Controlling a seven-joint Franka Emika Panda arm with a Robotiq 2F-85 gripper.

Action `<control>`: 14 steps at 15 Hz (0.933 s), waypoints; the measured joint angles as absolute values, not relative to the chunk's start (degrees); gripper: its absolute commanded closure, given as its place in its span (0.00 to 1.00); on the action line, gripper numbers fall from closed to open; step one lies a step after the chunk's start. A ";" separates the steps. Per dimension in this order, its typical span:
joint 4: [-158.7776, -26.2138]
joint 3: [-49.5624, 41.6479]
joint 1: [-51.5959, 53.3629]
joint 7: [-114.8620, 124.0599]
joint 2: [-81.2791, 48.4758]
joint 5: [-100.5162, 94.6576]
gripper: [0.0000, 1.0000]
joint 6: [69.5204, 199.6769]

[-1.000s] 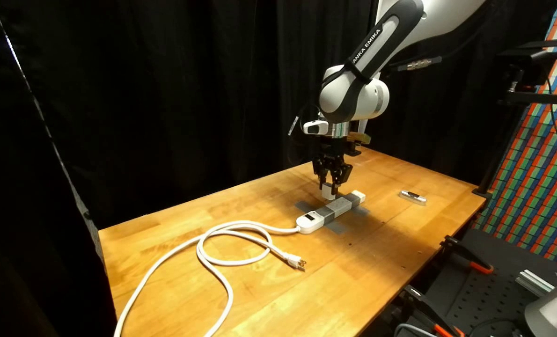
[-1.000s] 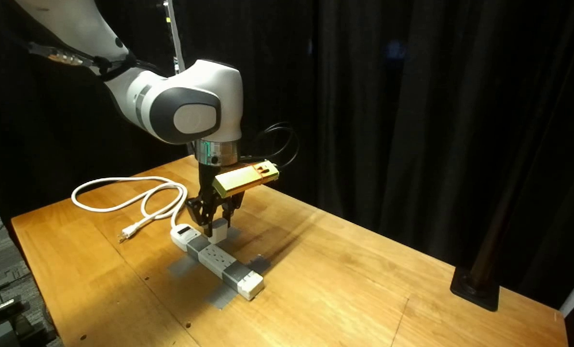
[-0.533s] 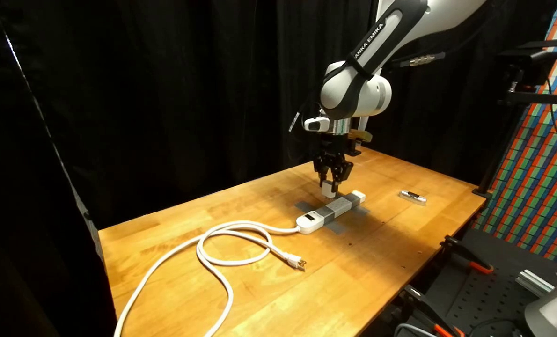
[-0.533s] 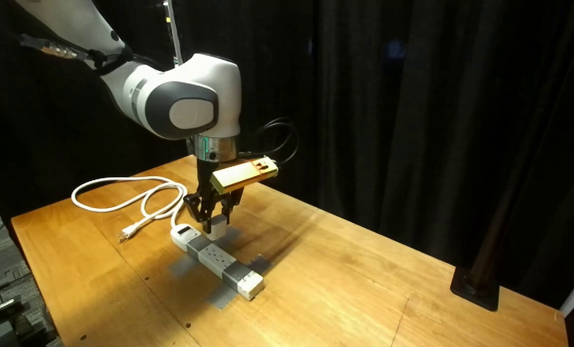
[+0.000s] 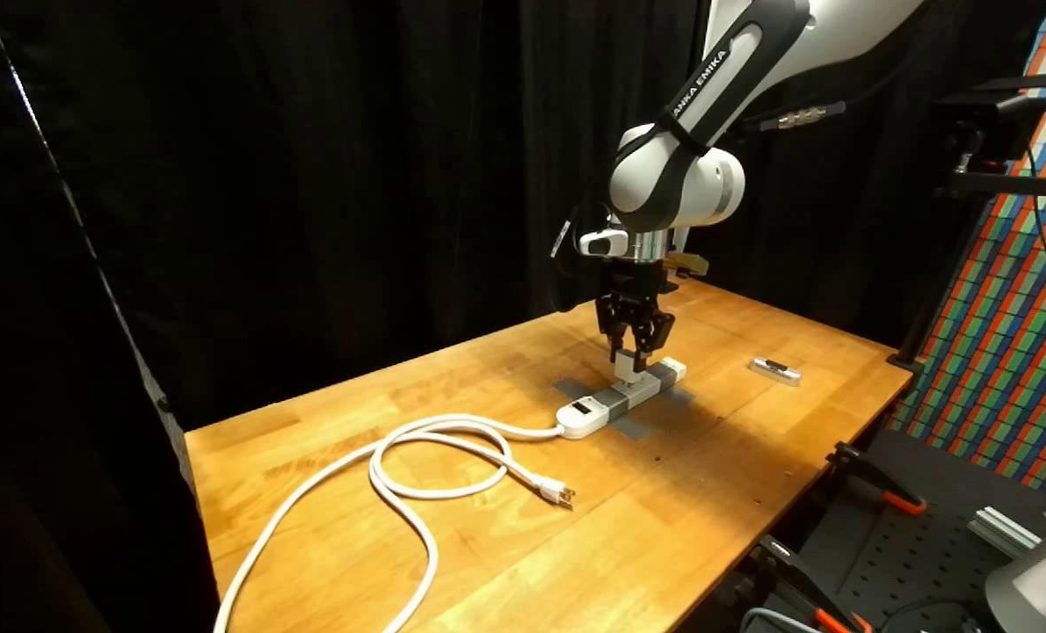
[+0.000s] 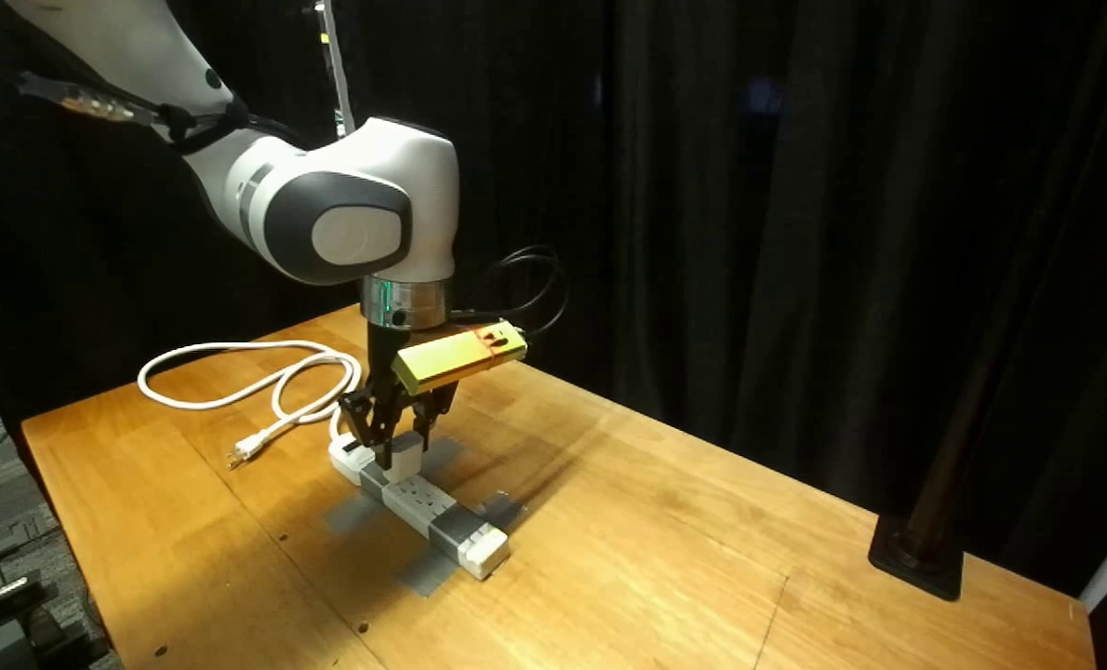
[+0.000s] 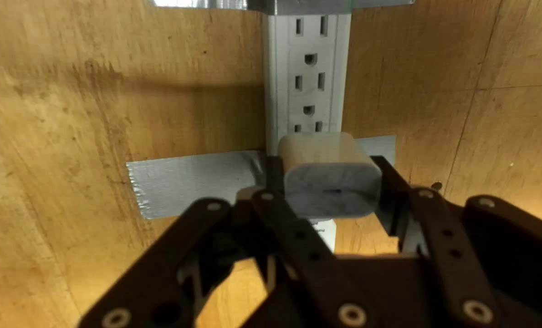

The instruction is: Plug the adapter into the extension cord

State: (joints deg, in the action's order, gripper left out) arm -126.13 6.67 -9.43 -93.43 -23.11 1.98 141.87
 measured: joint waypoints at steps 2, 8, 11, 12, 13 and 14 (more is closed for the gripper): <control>-126.55 6.67 -9.45 -93.99 -23.11 2.50 0.77 141.87; -126.66 6.66 -9.50 -94.41 -23.14 2.89 0.77 141.97; -126.66 6.61 -9.65 -94.44 -23.18 2.89 0.77 142.04; -126.66 6.59 -9.72 -94.47 -23.21 2.89 0.77 142.05; -126.66 6.56 -9.79 -94.52 -23.23 2.89 0.77 142.07; -126.65 6.54 -9.87 -94.61 -23.24 2.89 0.77 142.09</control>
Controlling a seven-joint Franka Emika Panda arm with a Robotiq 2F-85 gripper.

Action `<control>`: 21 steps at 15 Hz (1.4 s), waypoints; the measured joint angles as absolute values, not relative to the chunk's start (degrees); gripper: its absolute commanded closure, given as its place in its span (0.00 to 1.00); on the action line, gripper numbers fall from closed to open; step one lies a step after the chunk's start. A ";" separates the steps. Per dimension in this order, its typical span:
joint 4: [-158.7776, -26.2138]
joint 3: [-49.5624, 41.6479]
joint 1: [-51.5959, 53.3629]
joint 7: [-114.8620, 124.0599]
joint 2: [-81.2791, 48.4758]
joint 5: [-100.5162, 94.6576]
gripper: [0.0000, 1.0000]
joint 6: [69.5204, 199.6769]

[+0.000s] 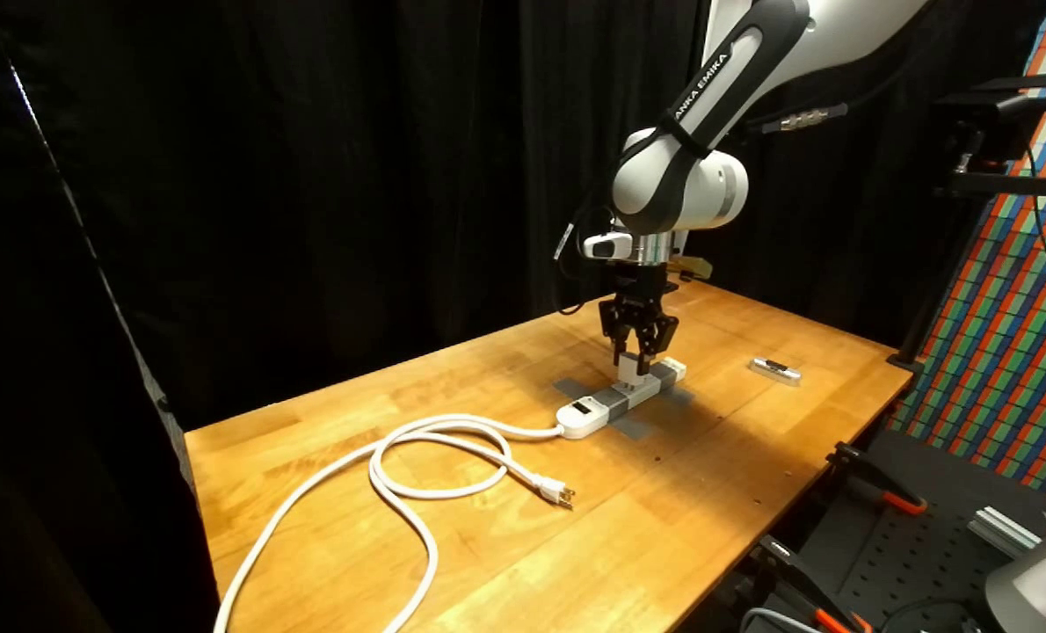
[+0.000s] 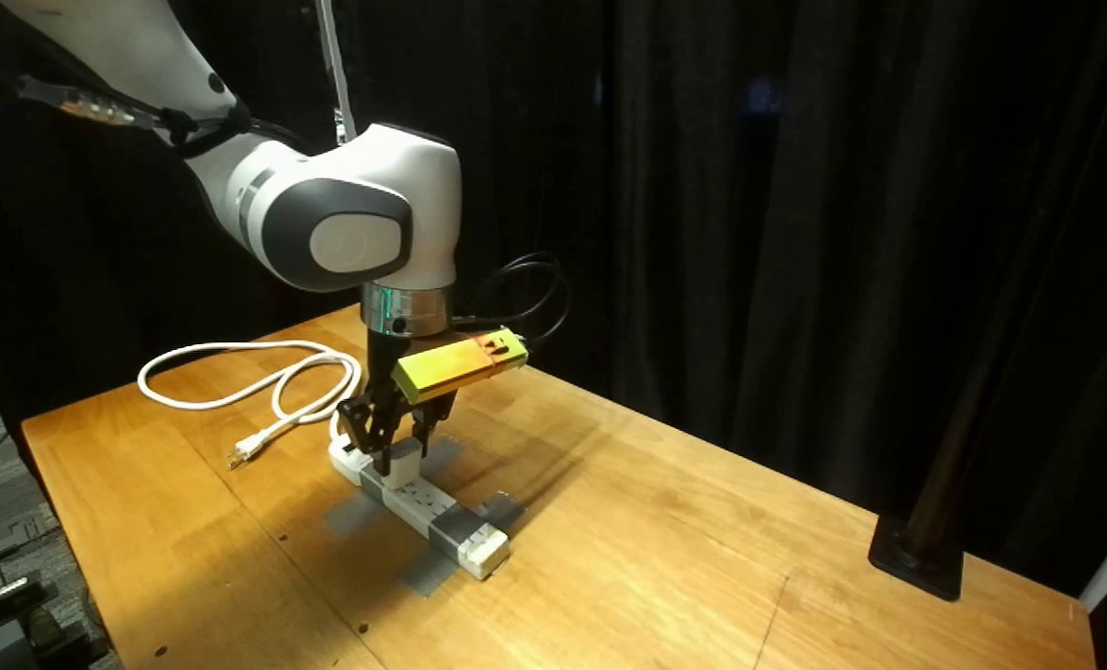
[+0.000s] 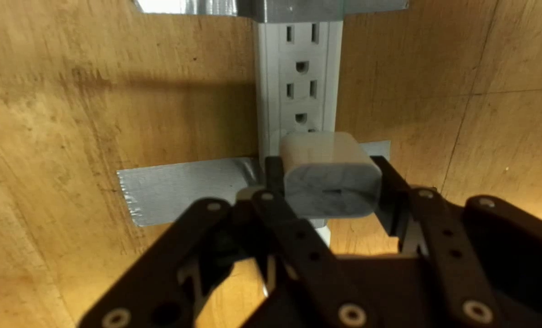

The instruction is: Plug the adapter into the extension cord

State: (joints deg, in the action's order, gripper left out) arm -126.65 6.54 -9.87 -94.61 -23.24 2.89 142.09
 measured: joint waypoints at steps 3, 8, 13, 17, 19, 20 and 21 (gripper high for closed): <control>-126.62 6.52 -9.95 -95.05 -23.27 2.89 0.77 142.23; -126.43 6.53 -9.95 -95.68 -23.45 2.89 0.77 142.77; -126.39 6.53 -9.96 -96.11 -23.55 2.89 0.77 143.05; -126.49 6.50 -10.05 -96.51 -23.55 2.89 0.77 143.23; -126.58 6.42 -10.12 -96.85 -24.14 2.89 0.77 144.24; -126.60 6.44 -10.13 -97.03 -24.69 2.89 0.77 144.81; -126.62 6.47 -10.14 -97.20 -24.74 2.89 0.77 144.95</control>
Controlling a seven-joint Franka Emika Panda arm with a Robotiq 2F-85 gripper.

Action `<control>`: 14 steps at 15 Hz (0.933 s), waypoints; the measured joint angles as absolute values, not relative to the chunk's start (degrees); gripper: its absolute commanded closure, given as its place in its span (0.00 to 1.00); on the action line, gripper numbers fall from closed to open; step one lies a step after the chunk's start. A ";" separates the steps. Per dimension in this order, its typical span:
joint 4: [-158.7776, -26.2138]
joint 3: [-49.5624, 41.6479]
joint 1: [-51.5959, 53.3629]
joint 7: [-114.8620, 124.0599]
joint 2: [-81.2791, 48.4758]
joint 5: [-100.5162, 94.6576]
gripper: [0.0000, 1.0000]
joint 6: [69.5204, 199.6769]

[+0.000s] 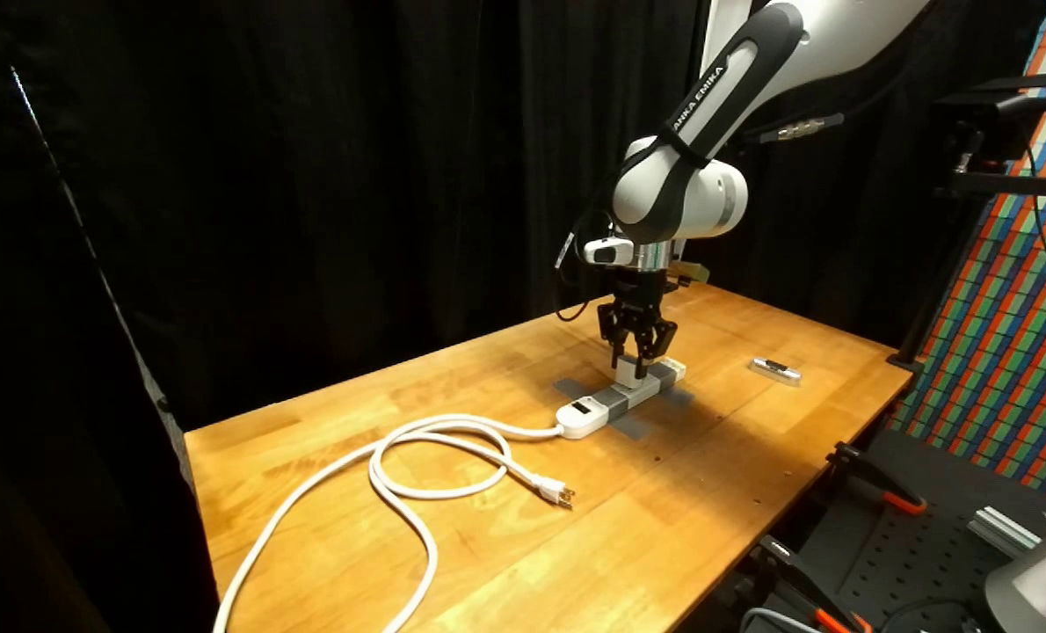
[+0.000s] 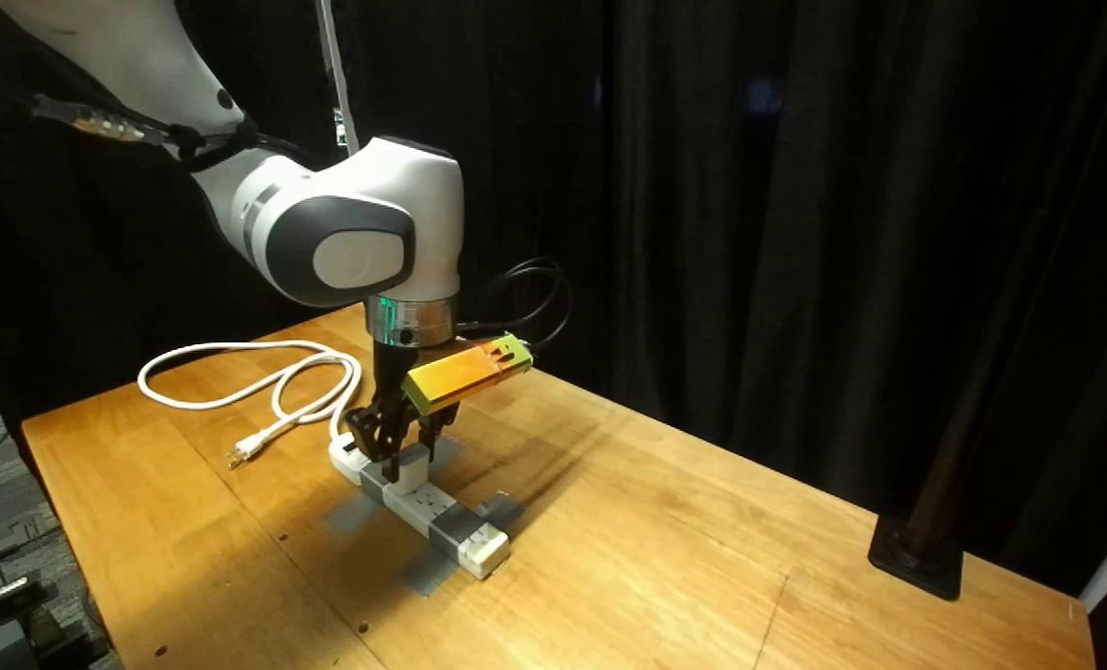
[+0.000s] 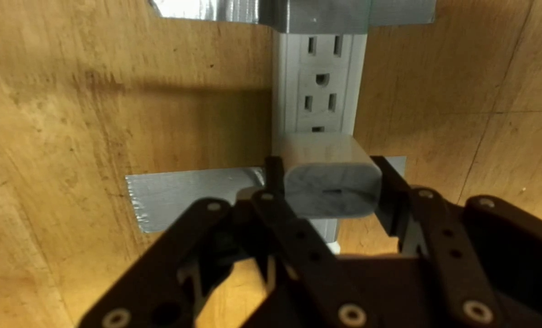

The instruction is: Plug the adapter into the extension cord

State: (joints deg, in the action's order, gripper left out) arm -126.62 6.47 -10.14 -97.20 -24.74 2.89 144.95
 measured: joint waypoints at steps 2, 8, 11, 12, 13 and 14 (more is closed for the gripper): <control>-126.67 6.47 -10.14 -97.62 -24.73 2.89 0.77 145.04; -129.14 6.66 -10.15 -98.86 -23.73 2.88 0.77 148.73; -132.21 6.77 -9.94 -98.97 -22.63 1.98 0.77 153.55; -133.16 6.72 -9.73 -98.74 -22.28 1.01 0.77 155.05; -134.00 6.51 -9.34 -98.18 -22.00 -0.40 0.77 156.45; -134.71 6.05 -8.66 -97.02 -21.76 -2.32 0.77 157.62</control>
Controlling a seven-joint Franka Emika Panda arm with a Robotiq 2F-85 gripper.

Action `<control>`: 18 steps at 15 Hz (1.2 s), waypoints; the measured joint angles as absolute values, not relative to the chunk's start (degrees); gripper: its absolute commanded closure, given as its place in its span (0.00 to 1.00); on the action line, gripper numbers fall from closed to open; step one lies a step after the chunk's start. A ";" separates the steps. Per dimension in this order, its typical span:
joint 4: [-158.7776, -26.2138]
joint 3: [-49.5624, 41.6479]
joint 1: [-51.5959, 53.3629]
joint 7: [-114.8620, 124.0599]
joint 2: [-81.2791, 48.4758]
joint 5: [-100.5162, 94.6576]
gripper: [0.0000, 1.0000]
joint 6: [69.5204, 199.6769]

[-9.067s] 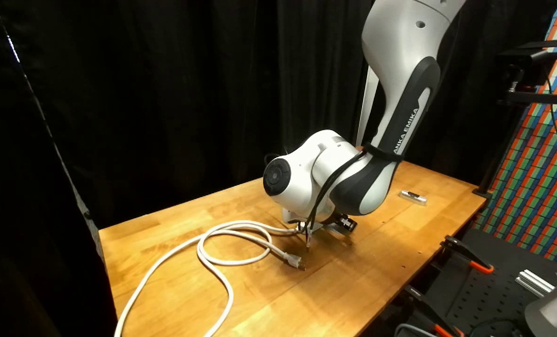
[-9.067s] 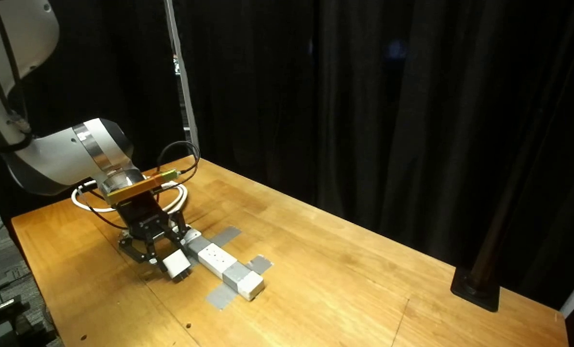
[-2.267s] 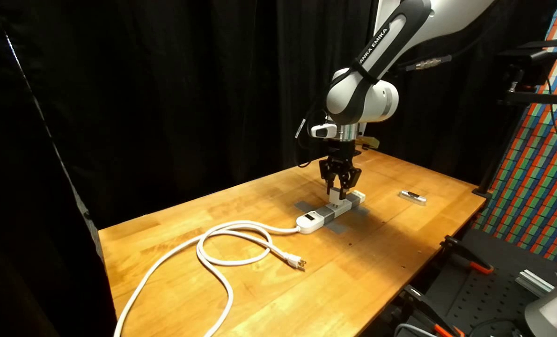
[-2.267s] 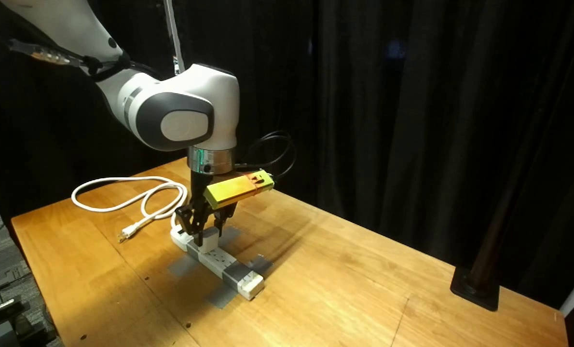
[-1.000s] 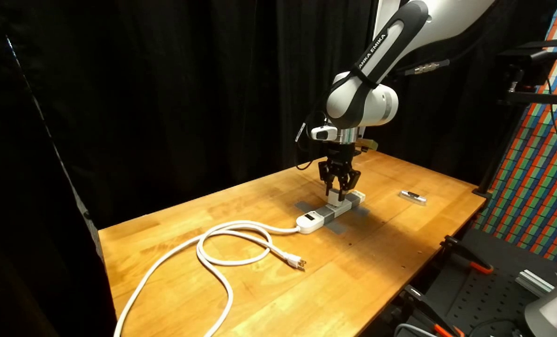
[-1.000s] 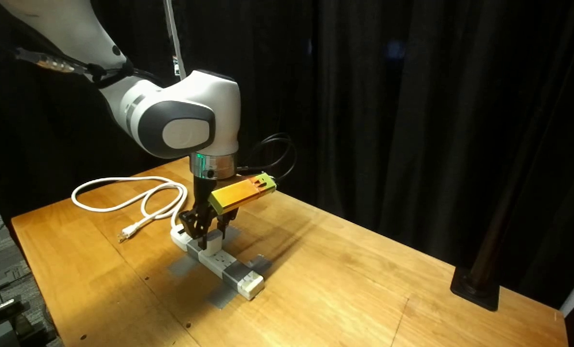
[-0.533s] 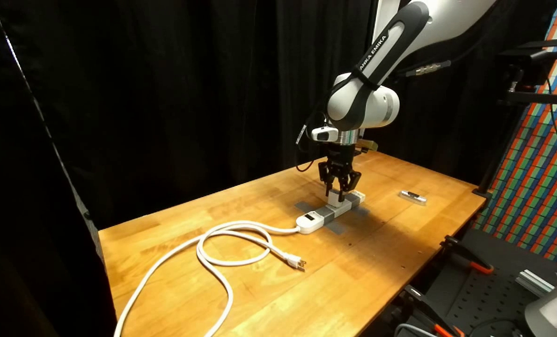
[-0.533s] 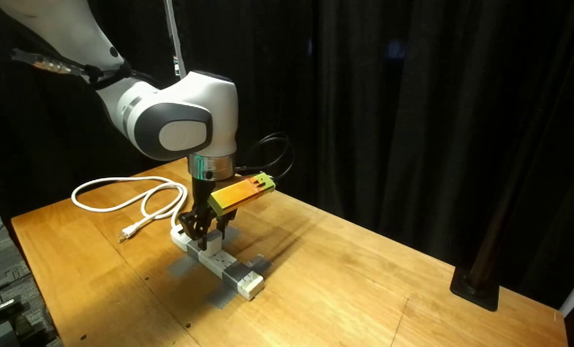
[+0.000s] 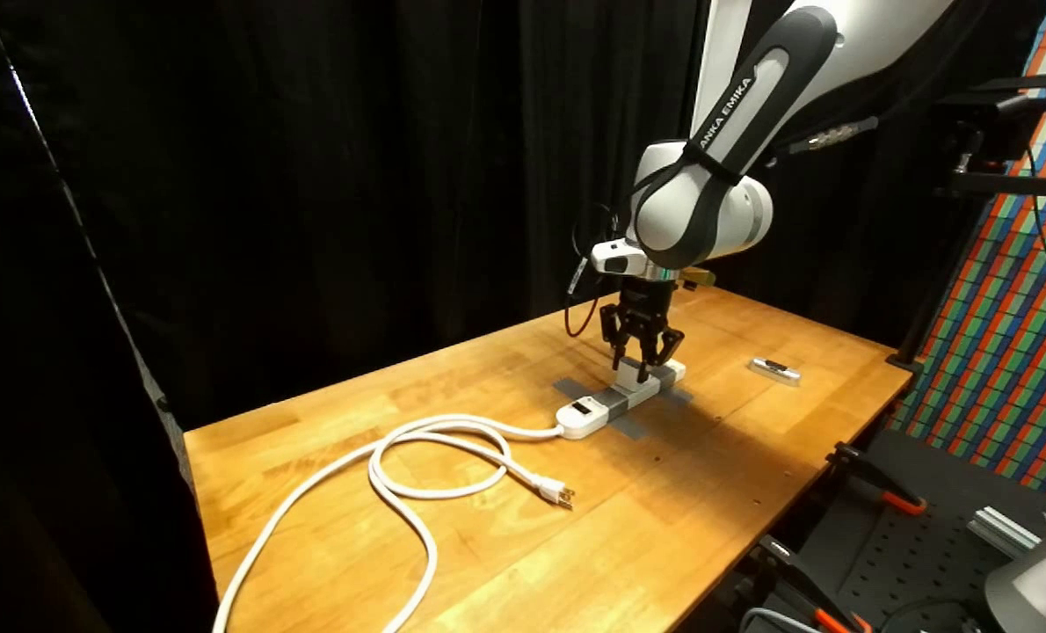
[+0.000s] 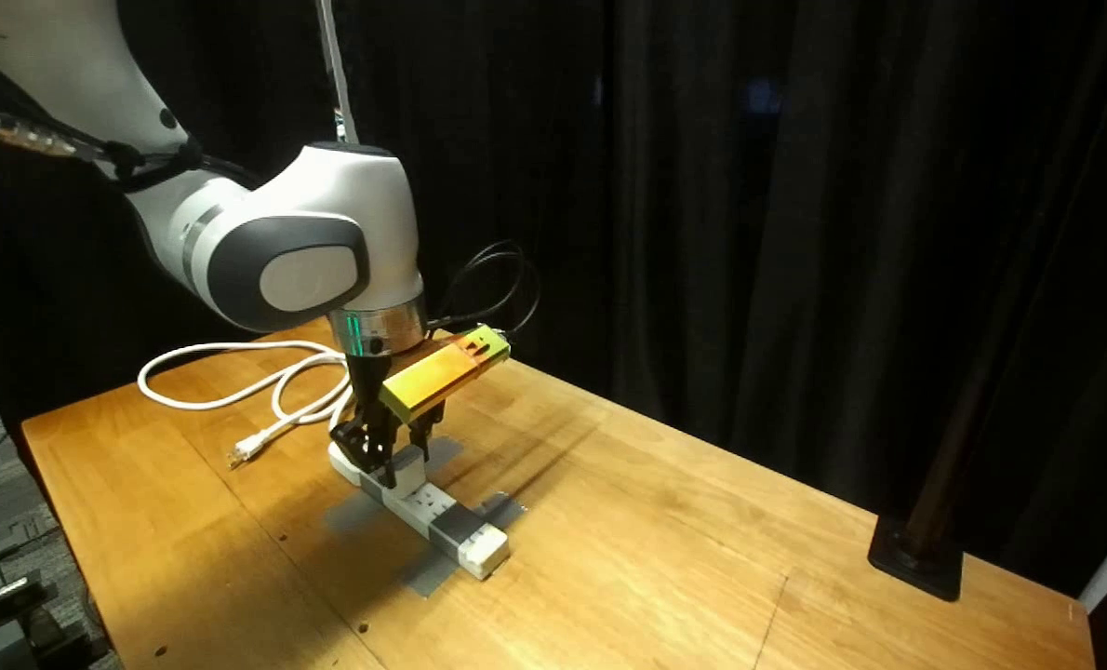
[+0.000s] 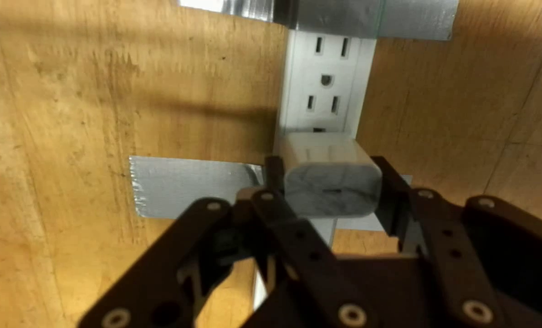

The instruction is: Plug the adapter into the extension cord

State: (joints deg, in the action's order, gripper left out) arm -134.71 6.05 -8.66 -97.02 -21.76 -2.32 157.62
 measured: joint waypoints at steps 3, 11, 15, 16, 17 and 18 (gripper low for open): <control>-135.72 3.95 -5.88 -91.69 -21.38 -8.43 0.77 159.32; -135.14 2.04 -3.08 -82.96 -21.54 -15.54 0.60 158.23; -134.10 2.43 -3.00 -82.52 -22.80 -15.57 0.12 155.94; -133.59 2.64 -3.00 -82.52 -24.07 -15.56 0.05 155.80; -132.98 2.82 -3.00 -82.48 -25.39 -15.56 0.00 155.66; -132.30 2.88 -3.06 -82.46 -26.40 -15.49 0.00 155.22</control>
State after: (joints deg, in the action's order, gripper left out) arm -132.30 2.88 -3.06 -82.46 -26.40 -15.49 155.22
